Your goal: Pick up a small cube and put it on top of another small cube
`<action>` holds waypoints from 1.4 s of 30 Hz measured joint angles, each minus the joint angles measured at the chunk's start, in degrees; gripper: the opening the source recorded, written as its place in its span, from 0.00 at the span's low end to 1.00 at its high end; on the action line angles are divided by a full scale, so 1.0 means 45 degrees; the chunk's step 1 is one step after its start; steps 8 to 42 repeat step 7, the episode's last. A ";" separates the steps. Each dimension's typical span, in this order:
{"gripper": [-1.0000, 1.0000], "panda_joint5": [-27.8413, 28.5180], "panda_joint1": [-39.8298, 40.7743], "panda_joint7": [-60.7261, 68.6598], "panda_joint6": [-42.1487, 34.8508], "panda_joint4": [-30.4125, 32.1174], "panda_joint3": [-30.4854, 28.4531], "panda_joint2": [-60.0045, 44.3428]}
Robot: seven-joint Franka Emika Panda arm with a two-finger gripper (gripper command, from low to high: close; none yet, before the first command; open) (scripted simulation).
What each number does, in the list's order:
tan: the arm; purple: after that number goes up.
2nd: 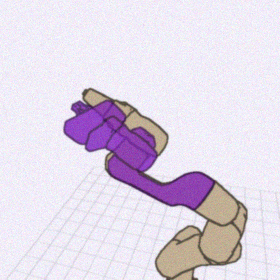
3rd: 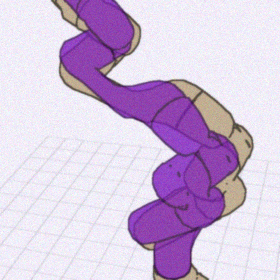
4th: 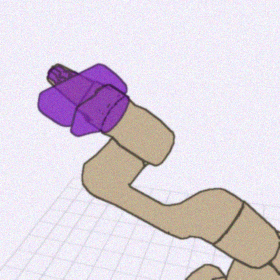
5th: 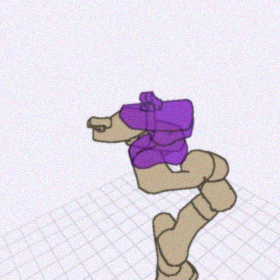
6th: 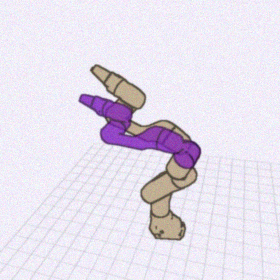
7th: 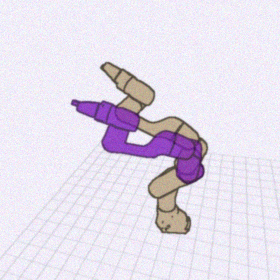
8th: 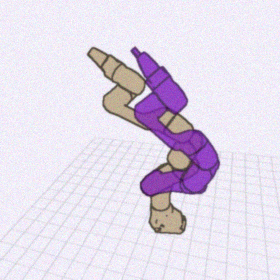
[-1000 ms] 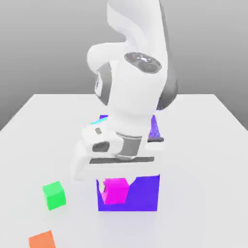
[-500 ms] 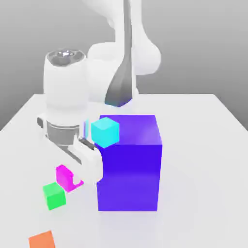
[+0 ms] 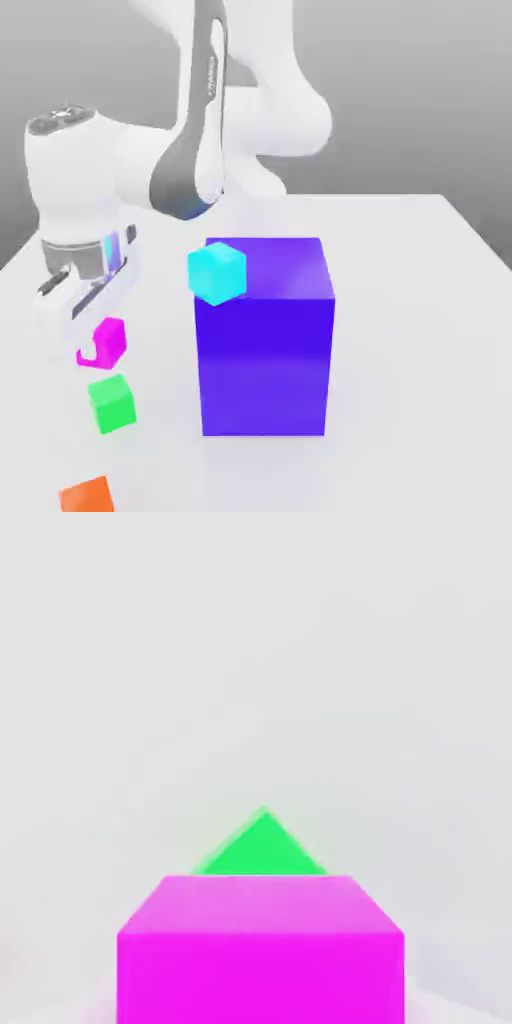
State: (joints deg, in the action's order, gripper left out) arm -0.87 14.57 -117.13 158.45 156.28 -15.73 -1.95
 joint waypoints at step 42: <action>1.00 -0.1235 0.0266 0.0881 0.1225 -0.0049 0.0556 -0.1353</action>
